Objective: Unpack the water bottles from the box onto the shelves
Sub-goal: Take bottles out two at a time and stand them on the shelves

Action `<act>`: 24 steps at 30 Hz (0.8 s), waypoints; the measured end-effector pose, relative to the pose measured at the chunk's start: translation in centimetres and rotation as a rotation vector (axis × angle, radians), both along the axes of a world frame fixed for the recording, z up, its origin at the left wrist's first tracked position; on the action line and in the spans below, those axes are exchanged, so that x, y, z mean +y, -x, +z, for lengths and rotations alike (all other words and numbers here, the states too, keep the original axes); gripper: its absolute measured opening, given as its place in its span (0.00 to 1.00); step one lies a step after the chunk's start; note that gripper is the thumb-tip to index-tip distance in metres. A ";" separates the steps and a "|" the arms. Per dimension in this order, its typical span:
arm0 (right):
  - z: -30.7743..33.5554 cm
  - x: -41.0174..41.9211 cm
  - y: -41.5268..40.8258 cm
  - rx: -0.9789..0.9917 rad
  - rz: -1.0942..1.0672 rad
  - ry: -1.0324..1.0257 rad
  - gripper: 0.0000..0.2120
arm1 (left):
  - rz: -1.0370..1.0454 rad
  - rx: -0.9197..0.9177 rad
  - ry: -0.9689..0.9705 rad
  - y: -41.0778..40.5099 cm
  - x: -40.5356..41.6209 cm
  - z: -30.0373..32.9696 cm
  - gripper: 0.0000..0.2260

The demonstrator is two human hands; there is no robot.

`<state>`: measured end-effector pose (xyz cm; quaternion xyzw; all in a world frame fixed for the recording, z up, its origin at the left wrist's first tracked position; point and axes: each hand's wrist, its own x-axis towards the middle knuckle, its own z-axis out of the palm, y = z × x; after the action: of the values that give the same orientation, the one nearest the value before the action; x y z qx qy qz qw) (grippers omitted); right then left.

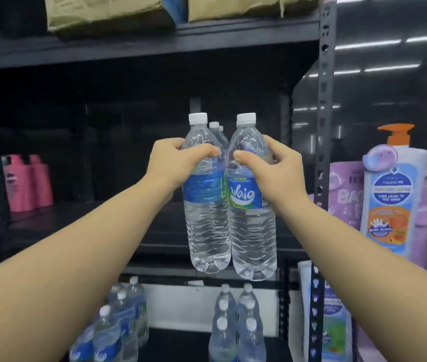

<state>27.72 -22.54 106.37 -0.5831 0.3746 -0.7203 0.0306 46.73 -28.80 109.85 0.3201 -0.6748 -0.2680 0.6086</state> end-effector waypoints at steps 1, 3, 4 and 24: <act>0.9 -0.3 0.3 0.004 0.007 0.009 0.12 | -0.003 0.004 0.003 0.4 -0.5 1.0 0.23; 2.7 -1.1 0.9 0.013 0.006 0.032 0.10 | -0.008 0.008 0.011 1.1 -1.5 2.7 0.23; 3.4 -1.7 1.1 0.013 -0.001 0.043 0.10 | -0.015 0.007 0.017 1.5 -2.1 3.4 0.23; 1.0 -12.1 3.4 0.008 -0.188 -0.031 0.19 | 0.092 -0.195 0.040 5.8 -12.5 0.1 0.30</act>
<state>24.34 -34.61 107.36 -0.5476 0.4389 -0.7118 -0.0296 40.98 -41.33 109.93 0.3628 -0.7206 -0.1941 0.5581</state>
